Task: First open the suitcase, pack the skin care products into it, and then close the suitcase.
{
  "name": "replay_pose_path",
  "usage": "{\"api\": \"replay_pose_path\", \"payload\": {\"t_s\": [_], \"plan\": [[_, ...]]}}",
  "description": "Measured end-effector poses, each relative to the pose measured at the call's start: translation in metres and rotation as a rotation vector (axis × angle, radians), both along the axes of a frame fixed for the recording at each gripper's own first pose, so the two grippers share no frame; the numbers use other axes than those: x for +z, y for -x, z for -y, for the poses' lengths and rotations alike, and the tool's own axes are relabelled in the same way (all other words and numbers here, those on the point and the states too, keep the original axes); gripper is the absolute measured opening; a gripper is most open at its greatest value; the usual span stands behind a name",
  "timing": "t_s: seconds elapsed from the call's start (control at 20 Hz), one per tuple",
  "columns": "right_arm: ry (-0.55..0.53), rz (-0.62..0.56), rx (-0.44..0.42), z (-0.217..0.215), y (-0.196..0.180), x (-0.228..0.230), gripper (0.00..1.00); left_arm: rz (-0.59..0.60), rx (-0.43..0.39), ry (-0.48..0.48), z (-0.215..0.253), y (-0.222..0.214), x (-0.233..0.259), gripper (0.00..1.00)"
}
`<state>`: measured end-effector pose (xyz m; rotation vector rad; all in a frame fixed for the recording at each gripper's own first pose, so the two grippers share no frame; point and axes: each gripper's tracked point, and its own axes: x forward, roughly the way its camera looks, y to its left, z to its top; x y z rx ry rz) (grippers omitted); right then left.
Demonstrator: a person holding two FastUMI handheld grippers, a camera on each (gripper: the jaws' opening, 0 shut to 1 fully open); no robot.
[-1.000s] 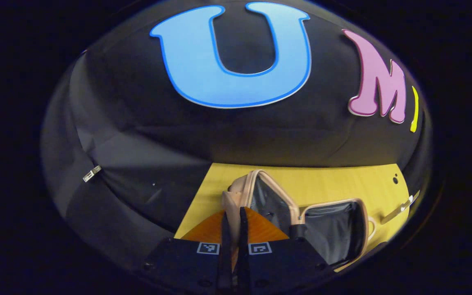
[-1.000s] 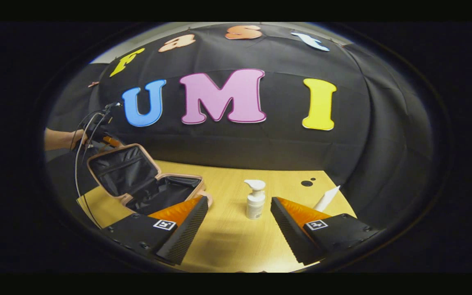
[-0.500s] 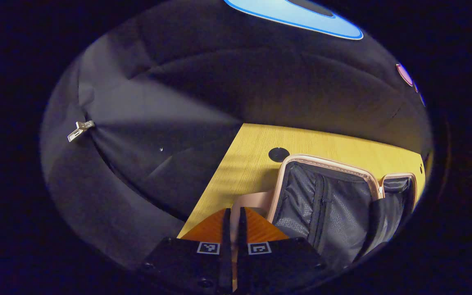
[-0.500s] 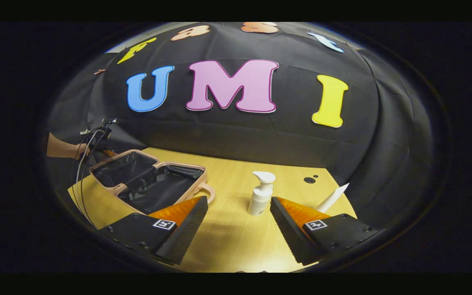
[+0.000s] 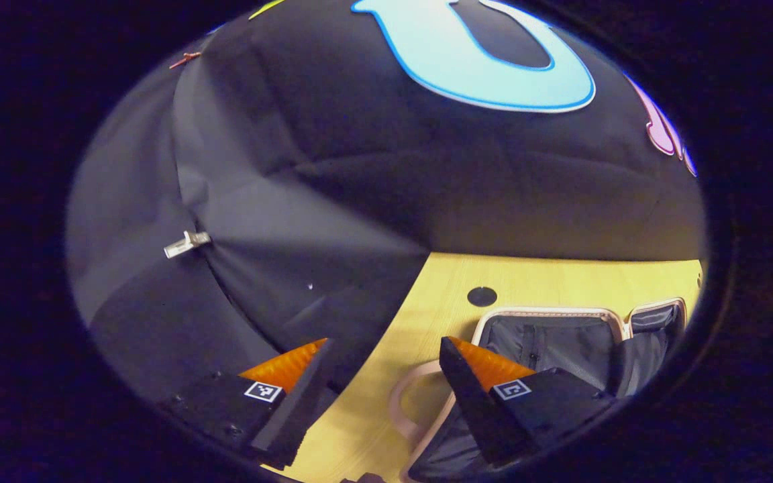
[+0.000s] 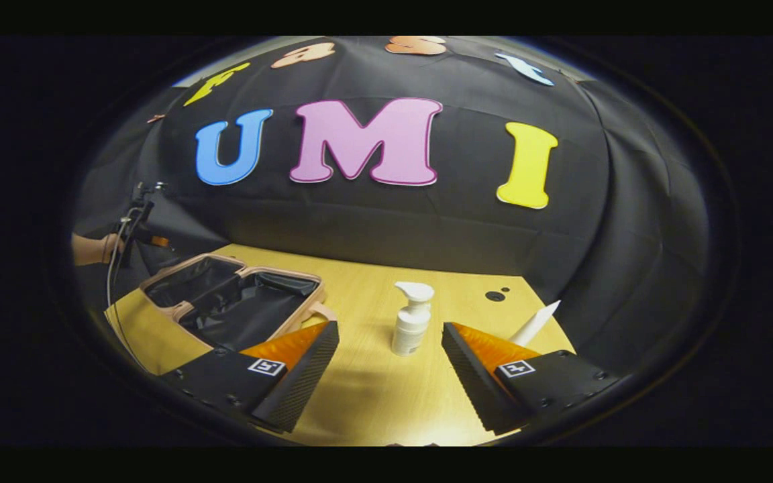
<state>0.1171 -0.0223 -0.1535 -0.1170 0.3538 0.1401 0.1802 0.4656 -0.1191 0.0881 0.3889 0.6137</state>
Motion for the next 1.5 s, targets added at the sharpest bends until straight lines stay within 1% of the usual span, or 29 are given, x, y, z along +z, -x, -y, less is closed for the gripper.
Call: {"api": "replay_pose_path", "payload": {"t_s": [0.1,0.3,0.4,0.6,0.75,0.95,1.05,1.1,1.3,1.4,1.5], "plan": [[-0.007,0.017,-0.015,0.008,-0.001,0.009,0.98,0.068,-0.031,-0.044,0.030,0.014,0.040,0.98],[-0.014,0.064,-0.035,0.024,-0.001,0.027,0.98,0.179,-0.133,-0.080,0.124,0.045,0.108,0.98],[-0.030,0.073,-0.049,0.031,0.001,0.032,0.98,0.221,-0.201,-0.063,0.185,0.046,0.113,0.98],[-0.045,0.093,-0.079,0.047,0.005,0.037,0.98,0.251,-0.331,0.024,0.303,0.033,0.083,0.98],[-0.040,0.105,-0.099,0.063,0.007,0.039,0.98,0.254,-0.454,0.054,0.388,0.016,0.053,0.98],[-0.033,0.111,-0.146,0.091,0.010,0.036,0.99,0.196,-0.633,0.137,0.514,0.004,-0.014,0.98],[-0.028,0.116,-0.169,0.107,0.009,0.033,0.98,0.151,-0.707,0.173,0.567,-0.004,-0.045,0.98],[-0.028,0.118,-0.179,0.114,0.009,0.032,0.98,0.137,-0.745,0.175,0.591,-0.008,-0.056,0.99],[-0.012,0.106,-0.214,0.145,0.004,0.014,0.99,0.092,-0.862,0.173,0.662,-0.032,-0.099,0.98],[-0.005,0.107,-0.231,0.158,0.001,0.008,0.98,0.082,-0.894,0.190,0.685,-0.049,-0.115,0.98],[-0.004,0.092,-0.246,0.170,-0.002,-0.003,0.98,0.066,-0.901,0.176,0.701,-0.071,-0.132,0.99]]}}
